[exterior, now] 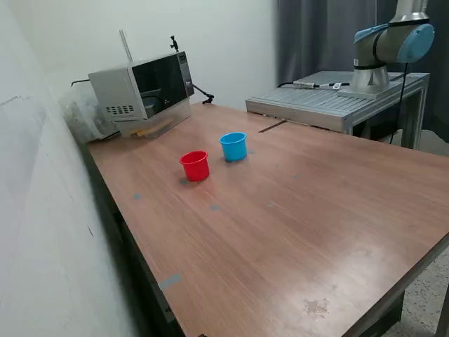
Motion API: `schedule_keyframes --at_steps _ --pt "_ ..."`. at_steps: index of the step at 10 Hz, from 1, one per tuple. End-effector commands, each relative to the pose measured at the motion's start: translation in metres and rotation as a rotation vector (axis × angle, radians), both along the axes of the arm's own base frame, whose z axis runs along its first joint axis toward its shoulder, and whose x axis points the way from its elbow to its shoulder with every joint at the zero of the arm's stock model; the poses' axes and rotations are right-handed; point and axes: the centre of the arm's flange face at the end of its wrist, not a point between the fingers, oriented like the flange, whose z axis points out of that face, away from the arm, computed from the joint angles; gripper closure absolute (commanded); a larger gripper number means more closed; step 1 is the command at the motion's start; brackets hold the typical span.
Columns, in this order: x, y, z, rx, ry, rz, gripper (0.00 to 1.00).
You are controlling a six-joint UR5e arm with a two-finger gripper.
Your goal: Place red objects in the red bin, and blue objects in the blue bin.
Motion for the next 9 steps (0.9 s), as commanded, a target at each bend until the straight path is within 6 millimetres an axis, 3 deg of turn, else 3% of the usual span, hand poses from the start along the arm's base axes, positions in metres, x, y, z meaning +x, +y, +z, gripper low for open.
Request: schedule_keyframes --at_steps 1,3,9 --pt "0.02 -0.002 -0.017 -0.013 -0.106 0.002 0.0" --pt "0.031 -0.005 -0.024 -0.026 -0.192 0.002 0.0" --pt "0.03 0.001 -0.024 -0.025 -0.194 -0.007 0.0"
